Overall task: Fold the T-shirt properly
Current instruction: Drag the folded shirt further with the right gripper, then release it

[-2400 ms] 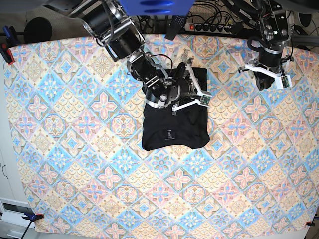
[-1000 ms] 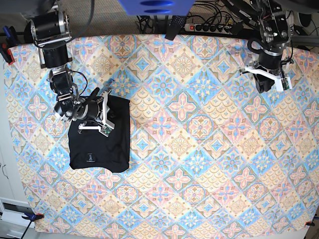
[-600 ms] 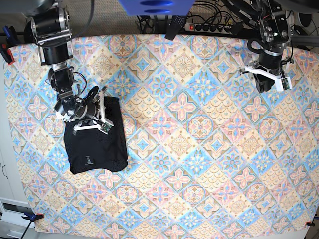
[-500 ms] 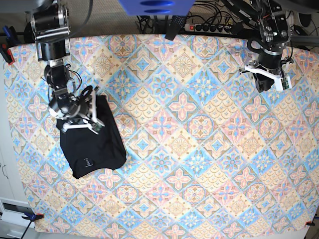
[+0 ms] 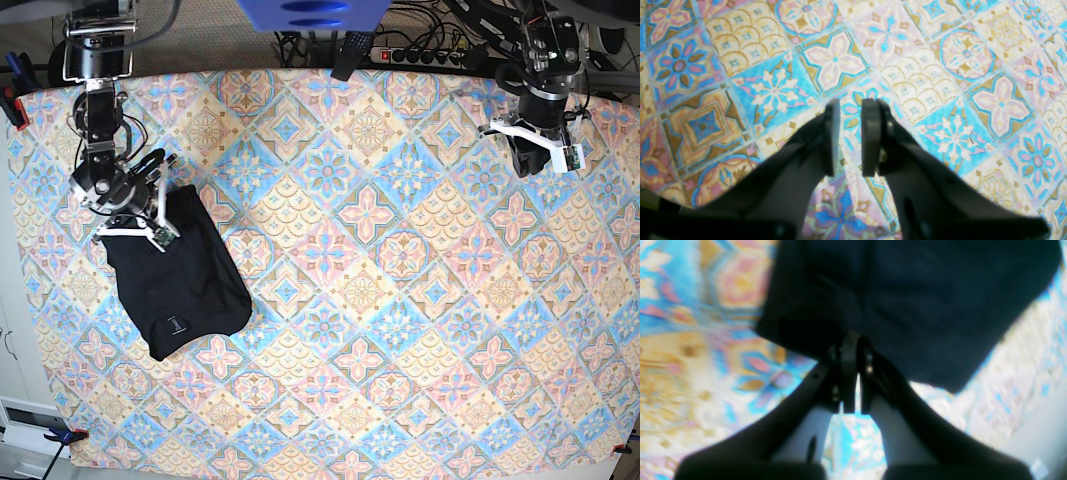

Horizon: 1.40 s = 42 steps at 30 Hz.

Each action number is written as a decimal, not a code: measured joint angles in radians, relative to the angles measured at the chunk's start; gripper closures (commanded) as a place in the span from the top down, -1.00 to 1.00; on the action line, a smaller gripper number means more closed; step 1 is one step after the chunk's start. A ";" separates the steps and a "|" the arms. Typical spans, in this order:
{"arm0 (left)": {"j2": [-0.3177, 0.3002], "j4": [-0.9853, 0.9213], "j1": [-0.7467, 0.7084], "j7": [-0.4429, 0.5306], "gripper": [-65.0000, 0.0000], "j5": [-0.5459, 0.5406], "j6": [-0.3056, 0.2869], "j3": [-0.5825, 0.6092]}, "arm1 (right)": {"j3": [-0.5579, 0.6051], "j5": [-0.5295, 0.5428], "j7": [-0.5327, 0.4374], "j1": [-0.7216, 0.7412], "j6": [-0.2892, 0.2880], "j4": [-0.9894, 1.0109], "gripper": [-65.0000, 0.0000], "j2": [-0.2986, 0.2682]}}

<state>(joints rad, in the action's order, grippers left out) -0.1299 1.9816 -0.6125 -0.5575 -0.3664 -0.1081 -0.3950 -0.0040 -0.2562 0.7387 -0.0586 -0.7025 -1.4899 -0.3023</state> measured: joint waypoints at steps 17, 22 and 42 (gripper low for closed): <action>0.002 0.000 0.000 0.000 -0.64 0.000 0.000 0.000 | -0.002 0.108 -0.067 -0.037 0.007 0.149 -0.99 -0.028; 0.002 0.000 0.000 0.000 -0.64 0.000 0.000 0.000 | -0.006 0.129 -0.102 -0.032 0.000 0.186 -0.99 -0.033; 0.002 0.000 -0.008 0.000 -0.64 0.000 0.000 -0.002 | 0.101 0.093 -0.089 0.069 0.027 0.198 -0.99 0.110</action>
<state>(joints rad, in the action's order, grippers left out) -0.1280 1.9816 -0.6209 -0.5571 -0.3664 -0.1085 -0.3973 0.0975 -0.1635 0.6498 0.0101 -0.6754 -1.2915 -0.1921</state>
